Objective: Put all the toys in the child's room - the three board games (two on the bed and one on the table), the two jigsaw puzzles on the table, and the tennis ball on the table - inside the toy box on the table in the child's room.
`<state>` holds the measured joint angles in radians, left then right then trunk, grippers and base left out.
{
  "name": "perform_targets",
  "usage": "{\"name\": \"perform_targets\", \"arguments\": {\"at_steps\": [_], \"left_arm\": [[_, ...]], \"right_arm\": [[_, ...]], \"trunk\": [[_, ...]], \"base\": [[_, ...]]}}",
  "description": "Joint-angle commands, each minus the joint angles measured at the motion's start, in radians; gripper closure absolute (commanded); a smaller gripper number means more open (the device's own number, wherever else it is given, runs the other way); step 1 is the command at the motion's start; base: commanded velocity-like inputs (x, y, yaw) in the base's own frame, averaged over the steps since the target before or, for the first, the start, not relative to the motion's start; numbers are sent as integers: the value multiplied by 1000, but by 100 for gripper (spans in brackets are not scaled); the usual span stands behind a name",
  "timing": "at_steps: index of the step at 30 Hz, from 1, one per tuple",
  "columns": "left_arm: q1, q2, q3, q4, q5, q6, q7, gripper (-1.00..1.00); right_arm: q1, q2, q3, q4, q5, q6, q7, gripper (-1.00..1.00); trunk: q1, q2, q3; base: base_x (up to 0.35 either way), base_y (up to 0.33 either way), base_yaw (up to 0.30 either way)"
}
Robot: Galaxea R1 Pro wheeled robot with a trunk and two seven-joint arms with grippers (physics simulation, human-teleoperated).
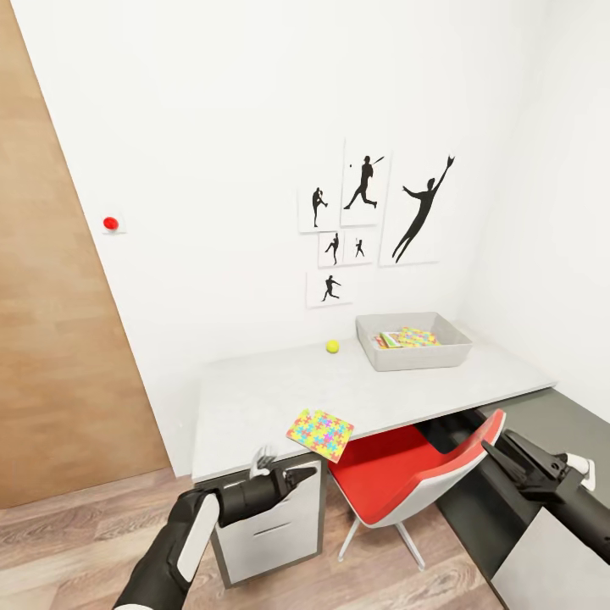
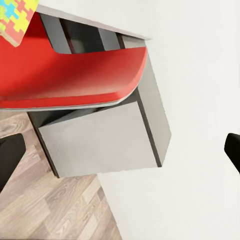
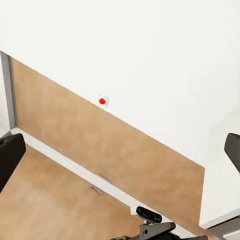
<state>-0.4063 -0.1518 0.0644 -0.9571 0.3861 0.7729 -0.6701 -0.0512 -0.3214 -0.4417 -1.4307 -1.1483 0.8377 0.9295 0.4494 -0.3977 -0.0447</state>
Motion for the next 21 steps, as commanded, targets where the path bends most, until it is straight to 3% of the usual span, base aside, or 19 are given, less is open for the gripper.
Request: {"name": "perform_targets", "arguments": {"at_steps": [1,5,7,9,11,15,21], "left_arm": [[-2,0,5,2,1,7,5,-100],[-4,3,33,5,3,12,16,-100],[-5,4,94,21,3,20,21,-100],[-8,9,131,43,3,25,30,-100],[-31,30,168,91,4,30,50,-100],[-81,47,184,175,5,30,65,-100],[-182,39,199,300,6,19,112,-100]], "right_arm": [[-1,0,0,0,-2,4,1,-100],[-1,2,3,1,-1,2,0,-100],[-1,3,5,1,-1,-1,-3,-100],[-1,3,5,1,-1,0,-10,-100],[-1,2,3,-2,-1,1,-19,-100],[-1,-2,1,-4,-1,7,-24,-100],[-1,-14,0,-2,-1,10,-26,-100]], "trunk": [[1,-2,-2],[12,-23,-12],[20,-37,-18],[27,-51,-24],[35,-65,-31],[50,-93,-43],[73,-135,-62]], "base": [[0,0,0],[0,0,0],[0,0,0],[0,0,0],[0,0,0],[0,0,0],[0,0,0]]}}
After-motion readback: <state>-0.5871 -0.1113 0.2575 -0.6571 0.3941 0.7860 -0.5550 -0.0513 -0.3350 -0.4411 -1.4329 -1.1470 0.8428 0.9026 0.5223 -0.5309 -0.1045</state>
